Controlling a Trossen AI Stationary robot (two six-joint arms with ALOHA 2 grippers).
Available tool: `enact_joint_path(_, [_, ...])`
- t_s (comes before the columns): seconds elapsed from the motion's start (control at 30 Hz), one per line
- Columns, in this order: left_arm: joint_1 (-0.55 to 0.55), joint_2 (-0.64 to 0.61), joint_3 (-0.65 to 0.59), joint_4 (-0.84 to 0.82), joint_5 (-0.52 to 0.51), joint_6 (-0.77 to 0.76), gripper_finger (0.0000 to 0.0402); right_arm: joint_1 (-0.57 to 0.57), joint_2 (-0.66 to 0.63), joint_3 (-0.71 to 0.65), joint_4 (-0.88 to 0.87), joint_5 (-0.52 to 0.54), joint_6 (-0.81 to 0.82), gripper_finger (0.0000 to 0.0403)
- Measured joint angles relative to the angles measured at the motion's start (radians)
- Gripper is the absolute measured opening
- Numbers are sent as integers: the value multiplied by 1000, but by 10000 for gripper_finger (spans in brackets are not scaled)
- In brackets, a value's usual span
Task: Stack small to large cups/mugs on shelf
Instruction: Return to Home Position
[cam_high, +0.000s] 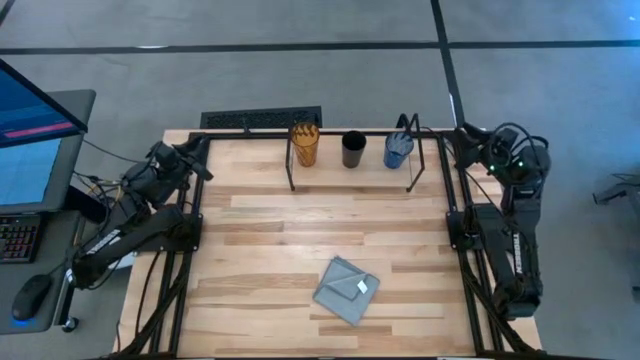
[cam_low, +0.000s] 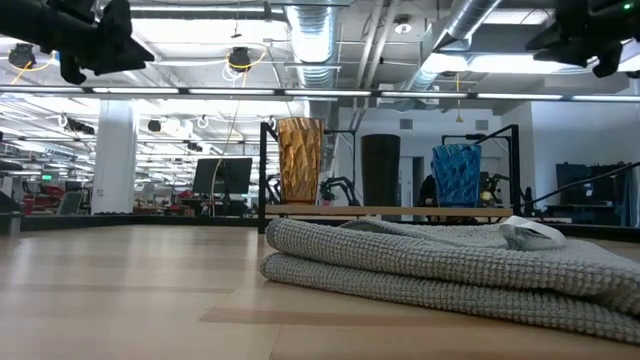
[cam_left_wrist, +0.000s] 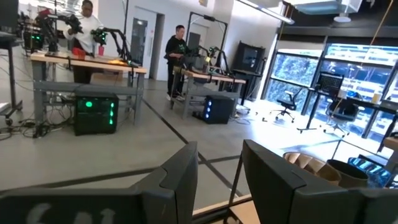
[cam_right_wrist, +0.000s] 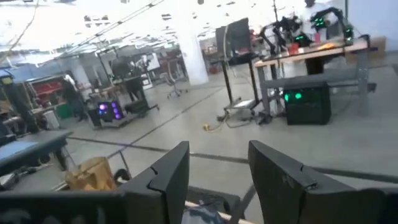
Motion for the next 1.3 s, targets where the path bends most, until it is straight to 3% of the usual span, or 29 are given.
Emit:
enact_joint_path(0.17, [0, 0, 0, -2, 43, -7, 119, 32, -16, -29, 86, 162, 36, 186])
enact_joint_path(0.3, [0, 1, 0, -2, 42, -10, 119, 95, -53, -129, 221, 164, 139, 186])
enact_joint_path(0.53, [-2, 0, 0, -2, 43, -14, 119, 249, -59, -213, 235, 227, 165, 186])
enact_joint_path(0.77, [-2, 0, 0, -3, 43, -21, 119, 406, -59, -234, 224, 491, 129, 186])
enact_joint_path(1.03, [-2, 0, 1, -13, 47, -20, 119, 546, -127, -342, 228, 650, 93, 186])
enact_joint_path(1.3, [-2, 0, 1, -22, 31, 19, 119, 610, -182, -380, 155, 671, 18, 186])
